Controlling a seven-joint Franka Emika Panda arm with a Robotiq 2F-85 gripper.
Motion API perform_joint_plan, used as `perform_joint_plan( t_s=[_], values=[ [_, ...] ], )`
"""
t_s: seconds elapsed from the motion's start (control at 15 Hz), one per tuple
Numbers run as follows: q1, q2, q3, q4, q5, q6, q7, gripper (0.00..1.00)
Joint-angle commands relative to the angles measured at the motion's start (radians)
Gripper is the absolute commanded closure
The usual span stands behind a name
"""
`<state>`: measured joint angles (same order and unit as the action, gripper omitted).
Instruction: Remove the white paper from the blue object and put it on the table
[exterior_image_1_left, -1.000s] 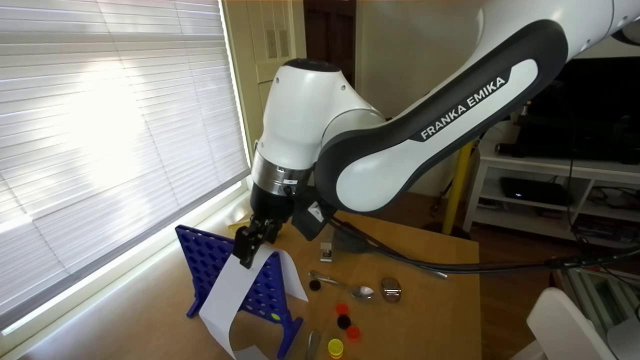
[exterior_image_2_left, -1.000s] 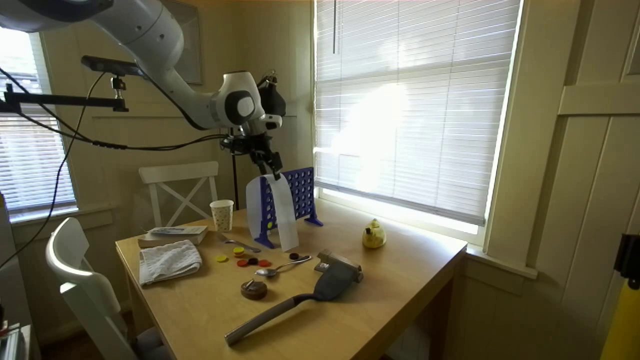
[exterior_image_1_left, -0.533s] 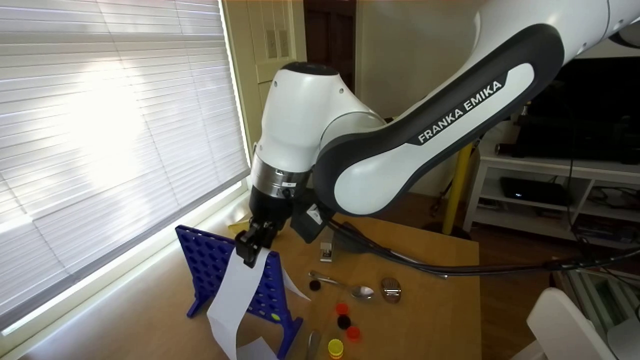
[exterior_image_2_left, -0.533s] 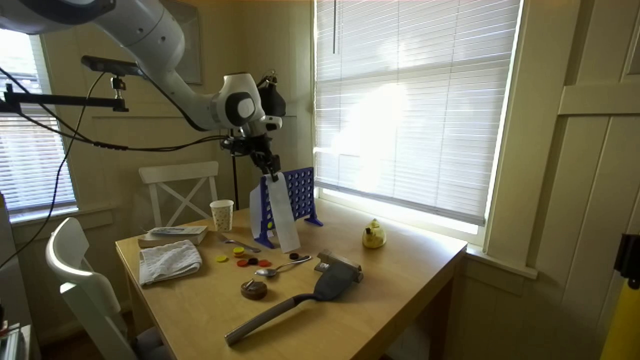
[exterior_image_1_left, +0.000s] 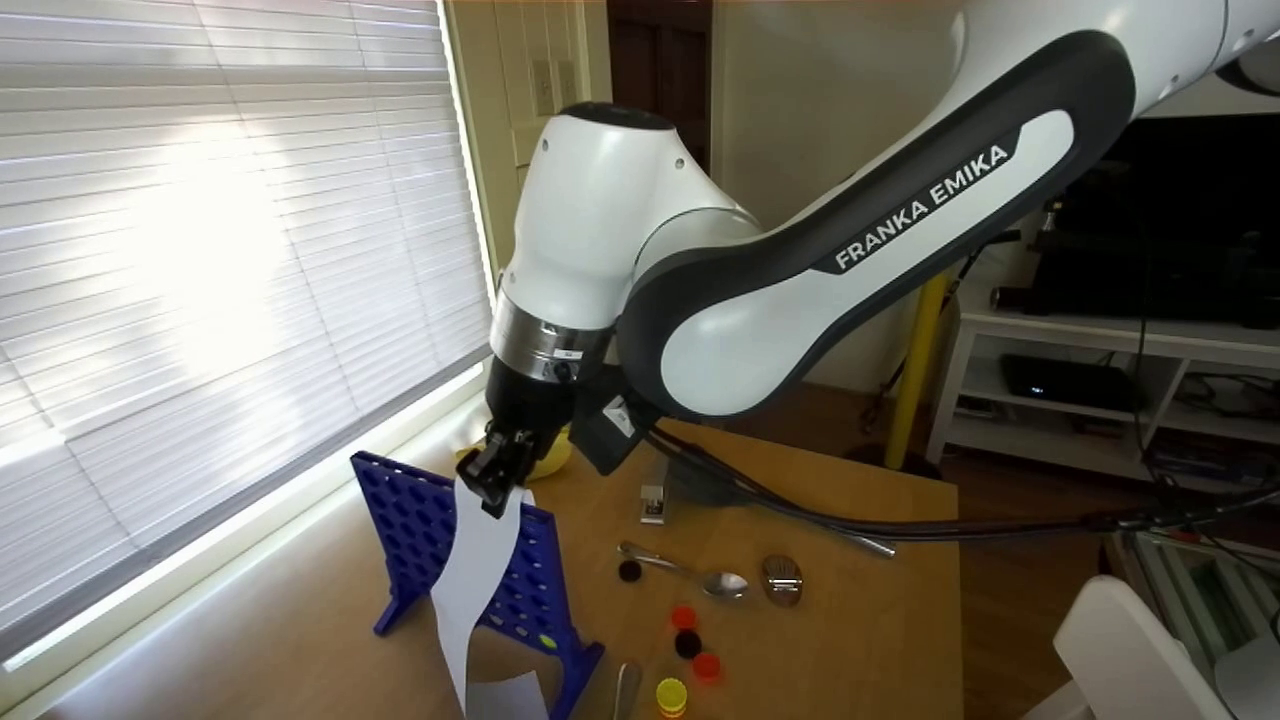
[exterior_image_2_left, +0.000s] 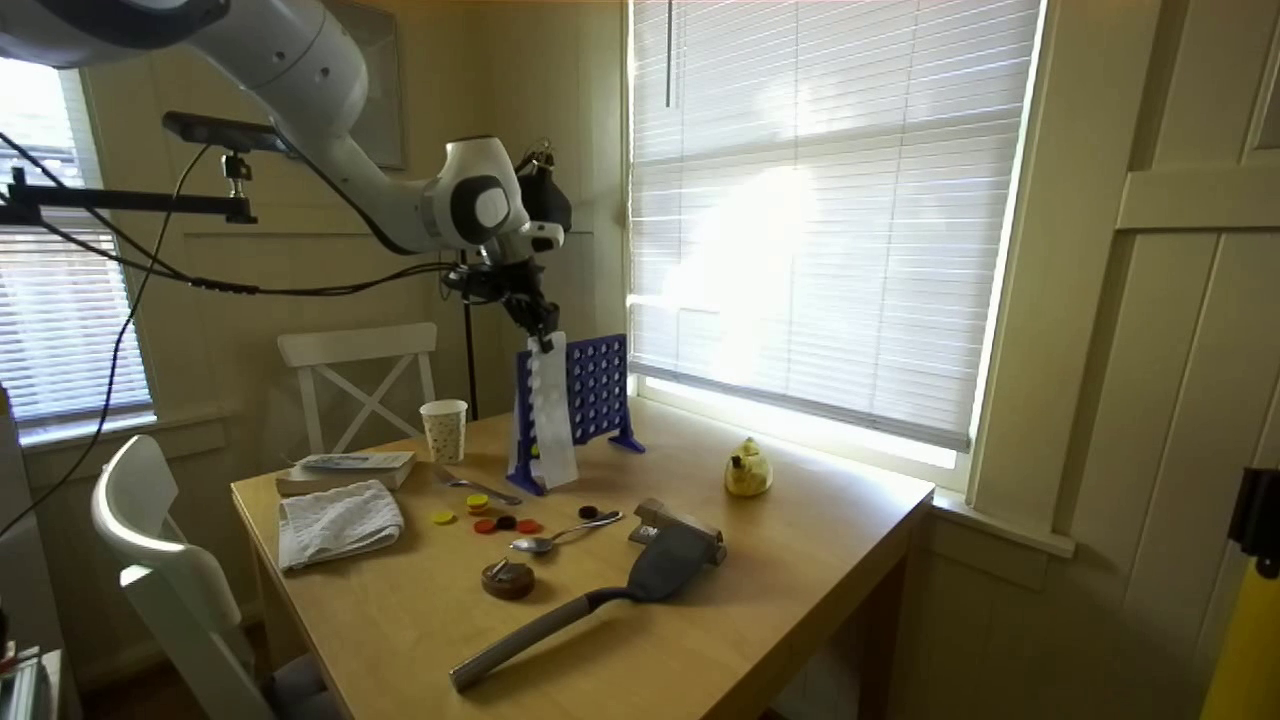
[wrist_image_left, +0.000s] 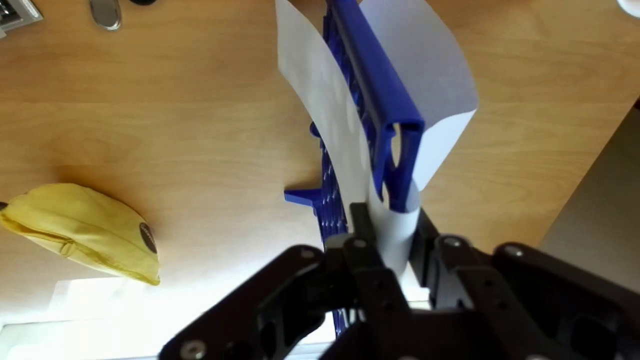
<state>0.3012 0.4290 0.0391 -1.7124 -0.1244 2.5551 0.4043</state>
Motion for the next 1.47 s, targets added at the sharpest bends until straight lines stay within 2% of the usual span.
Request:
perform_joint_plan(
  t_s=[0.0,0.13,0.2,0.33,0.4,0.47,0.6,0.67,0.8,0.93,1.13,1.27,1.4],
  values=[
    [0.017,-0.027,-0.010,0.013,-0.013,-0.039,0.027,0.83],
    [0.021,-0.041,-0.010,0.008,-0.020,-0.042,0.031,0.82],
    [0.022,-0.050,-0.009,0.006,-0.020,-0.049,0.034,0.76],
    [0.023,-0.065,-0.007,0.002,-0.022,-0.052,0.033,0.72],
    [0.024,-0.072,-0.007,0.001,-0.023,-0.051,0.035,0.74],
    [0.023,-0.078,-0.004,0.001,-0.022,-0.053,0.030,0.71],
    [0.022,-0.087,-0.001,0.001,-0.022,-0.056,0.030,0.79],
    [0.019,-0.096,0.003,-0.002,-0.015,-0.065,0.026,0.92],
    [0.014,-0.111,0.011,-0.004,-0.006,-0.081,0.019,1.00],
    [0.004,-0.140,0.025,-0.007,0.011,-0.098,-0.004,1.00],
    [-0.030,-0.205,0.070,0.006,0.103,-0.143,-0.069,1.00],
    [-0.057,-0.236,0.088,0.041,0.181,-0.166,-0.096,1.00],
    [-0.079,-0.252,0.078,0.100,0.220,-0.190,-0.070,1.00]
  ],
)
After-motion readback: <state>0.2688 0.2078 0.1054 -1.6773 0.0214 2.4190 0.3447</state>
